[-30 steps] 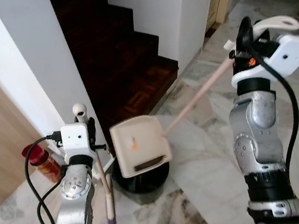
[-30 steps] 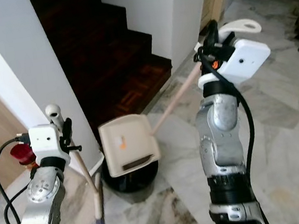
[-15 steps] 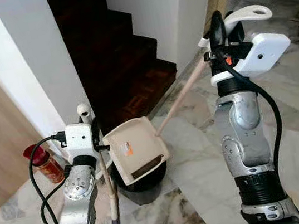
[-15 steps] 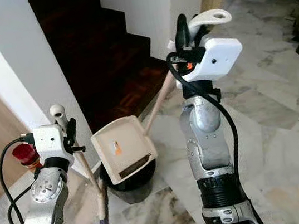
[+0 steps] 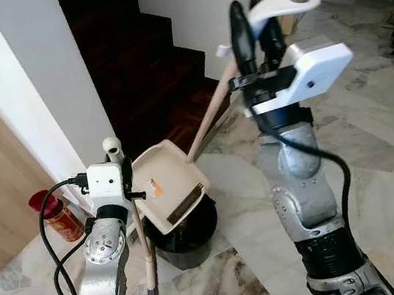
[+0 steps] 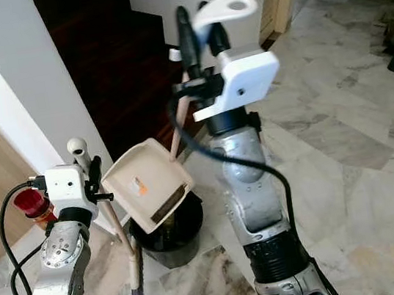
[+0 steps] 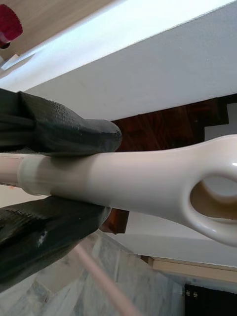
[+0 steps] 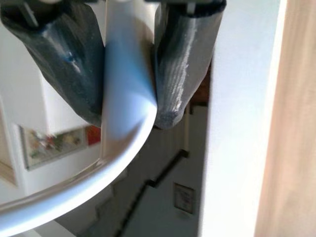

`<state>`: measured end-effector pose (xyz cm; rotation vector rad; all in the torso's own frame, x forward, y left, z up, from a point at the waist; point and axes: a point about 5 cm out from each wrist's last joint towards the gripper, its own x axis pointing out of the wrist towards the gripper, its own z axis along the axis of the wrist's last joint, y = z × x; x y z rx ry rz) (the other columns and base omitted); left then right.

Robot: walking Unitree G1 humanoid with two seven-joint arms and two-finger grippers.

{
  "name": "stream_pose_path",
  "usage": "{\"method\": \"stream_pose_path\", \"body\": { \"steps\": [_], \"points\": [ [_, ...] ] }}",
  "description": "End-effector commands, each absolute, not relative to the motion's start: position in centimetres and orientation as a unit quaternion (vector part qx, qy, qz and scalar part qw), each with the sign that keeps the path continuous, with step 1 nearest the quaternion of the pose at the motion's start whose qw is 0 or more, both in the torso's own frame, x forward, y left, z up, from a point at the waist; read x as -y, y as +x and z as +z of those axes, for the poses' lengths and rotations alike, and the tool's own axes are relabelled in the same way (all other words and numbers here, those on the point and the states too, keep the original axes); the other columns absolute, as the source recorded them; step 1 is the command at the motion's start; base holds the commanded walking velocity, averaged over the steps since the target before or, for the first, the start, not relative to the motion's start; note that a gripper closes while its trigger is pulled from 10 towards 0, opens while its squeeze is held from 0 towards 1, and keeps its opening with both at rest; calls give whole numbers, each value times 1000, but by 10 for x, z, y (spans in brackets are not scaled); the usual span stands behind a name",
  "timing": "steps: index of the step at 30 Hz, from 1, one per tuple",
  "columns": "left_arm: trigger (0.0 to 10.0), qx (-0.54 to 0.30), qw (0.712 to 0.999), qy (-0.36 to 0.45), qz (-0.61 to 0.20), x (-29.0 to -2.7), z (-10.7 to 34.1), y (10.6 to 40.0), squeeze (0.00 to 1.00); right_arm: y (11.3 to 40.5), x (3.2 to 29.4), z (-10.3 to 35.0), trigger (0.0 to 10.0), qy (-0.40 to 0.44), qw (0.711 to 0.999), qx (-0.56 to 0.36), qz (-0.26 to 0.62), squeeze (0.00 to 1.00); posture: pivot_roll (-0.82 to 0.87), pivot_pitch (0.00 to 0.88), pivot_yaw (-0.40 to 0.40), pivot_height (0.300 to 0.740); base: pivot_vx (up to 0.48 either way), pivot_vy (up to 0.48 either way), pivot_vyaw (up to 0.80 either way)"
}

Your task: Sweep floor

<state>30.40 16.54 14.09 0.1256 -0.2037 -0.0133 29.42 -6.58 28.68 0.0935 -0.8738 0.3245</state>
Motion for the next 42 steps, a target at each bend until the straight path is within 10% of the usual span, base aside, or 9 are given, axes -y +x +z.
{"method": "stream_pose_path", "body": {
  "steps": [1,42],
  "points": [
    [10000,134,988,75,-15,-163,153,303,0,278,63,311,10000,45,855,489,165,0,83,26,-12,740,0,0,0],
    [10000,140,986,82,-28,-158,153,302,0,240,29,314,10000,-58,791,576,197,0,82,27,-20,740,0,0,0]
  ]
}}
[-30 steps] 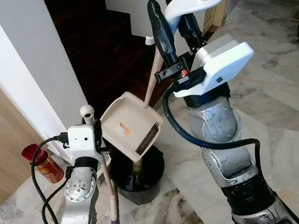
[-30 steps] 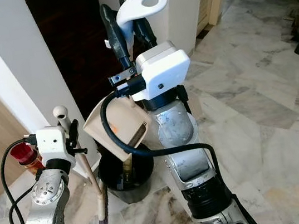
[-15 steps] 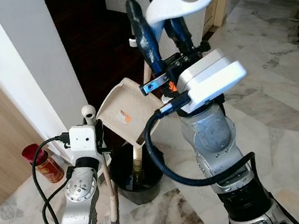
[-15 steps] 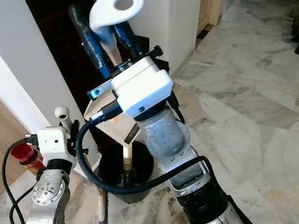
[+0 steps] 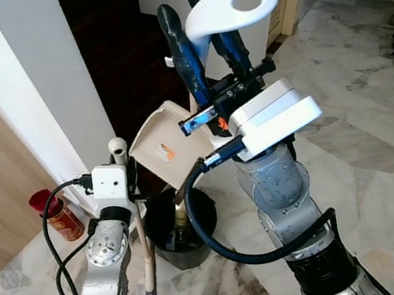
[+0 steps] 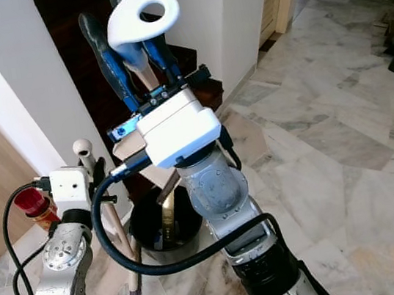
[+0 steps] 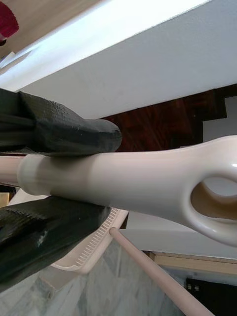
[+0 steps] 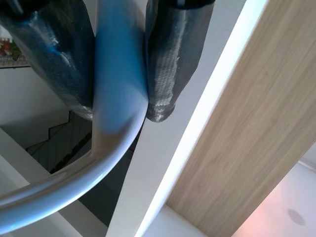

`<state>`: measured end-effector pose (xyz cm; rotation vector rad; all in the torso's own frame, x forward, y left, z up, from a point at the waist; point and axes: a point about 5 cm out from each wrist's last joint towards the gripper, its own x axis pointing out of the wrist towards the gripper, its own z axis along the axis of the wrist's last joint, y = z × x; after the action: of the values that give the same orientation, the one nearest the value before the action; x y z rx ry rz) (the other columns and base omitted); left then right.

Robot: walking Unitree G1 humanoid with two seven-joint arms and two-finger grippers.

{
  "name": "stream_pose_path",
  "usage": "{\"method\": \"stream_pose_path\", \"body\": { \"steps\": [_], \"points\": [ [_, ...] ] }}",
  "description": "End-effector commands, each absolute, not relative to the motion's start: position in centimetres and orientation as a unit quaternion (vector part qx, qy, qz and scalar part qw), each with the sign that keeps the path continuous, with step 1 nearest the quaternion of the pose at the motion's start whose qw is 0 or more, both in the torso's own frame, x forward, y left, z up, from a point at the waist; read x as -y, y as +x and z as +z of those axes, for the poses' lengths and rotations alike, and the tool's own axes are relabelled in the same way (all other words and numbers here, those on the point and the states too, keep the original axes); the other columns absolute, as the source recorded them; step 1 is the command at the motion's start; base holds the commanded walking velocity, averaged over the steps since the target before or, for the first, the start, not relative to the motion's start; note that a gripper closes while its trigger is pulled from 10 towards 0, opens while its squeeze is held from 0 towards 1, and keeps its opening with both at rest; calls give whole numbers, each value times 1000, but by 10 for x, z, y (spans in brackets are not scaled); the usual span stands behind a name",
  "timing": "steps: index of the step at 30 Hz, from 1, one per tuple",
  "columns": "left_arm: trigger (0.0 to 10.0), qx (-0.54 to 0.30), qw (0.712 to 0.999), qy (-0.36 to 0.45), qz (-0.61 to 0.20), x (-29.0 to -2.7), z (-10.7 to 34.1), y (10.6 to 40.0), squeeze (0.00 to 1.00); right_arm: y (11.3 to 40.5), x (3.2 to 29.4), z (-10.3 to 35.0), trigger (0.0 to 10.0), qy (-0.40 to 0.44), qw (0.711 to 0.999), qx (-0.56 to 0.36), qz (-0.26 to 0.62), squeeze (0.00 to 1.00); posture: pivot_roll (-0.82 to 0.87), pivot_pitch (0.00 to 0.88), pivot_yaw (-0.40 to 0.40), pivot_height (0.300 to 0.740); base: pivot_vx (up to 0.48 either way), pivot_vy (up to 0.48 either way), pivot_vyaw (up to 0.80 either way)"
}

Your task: Sweep floor

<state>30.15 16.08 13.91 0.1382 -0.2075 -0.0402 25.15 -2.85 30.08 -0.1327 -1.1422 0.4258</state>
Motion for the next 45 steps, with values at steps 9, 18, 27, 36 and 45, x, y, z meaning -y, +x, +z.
{"method": "stream_pose_path", "body": {
  "steps": [9,18,27,36,45],
  "points": [
    [10000,141,986,82,-29,-158,153,302,0,246,33,312,10000,-77,799,568,182,0,83,24,-21,740,0,0,0],
    [10000,138,987,81,-32,-156,152,301,0,271,56,304,10000,-76,849,512,101,0,81,34,-20,740,0,0,0],
    [10000,134,987,80,-35,-156,151,302,0,307,128,277,10000,-125,909,392,-67,0,74,38,-21,740,0,0,0],
    [10000,133,987,83,-29,-160,151,302,0,312,176,235,10000,-116,940,292,-131,0,66,46,-24,740,0,0,0],
    [10000,129,988,84,-24,-161,148,299,0,310,192,181,10000,-79,968,187,-147,0,61,52,-27,740,0,0,0]
  ]
}}
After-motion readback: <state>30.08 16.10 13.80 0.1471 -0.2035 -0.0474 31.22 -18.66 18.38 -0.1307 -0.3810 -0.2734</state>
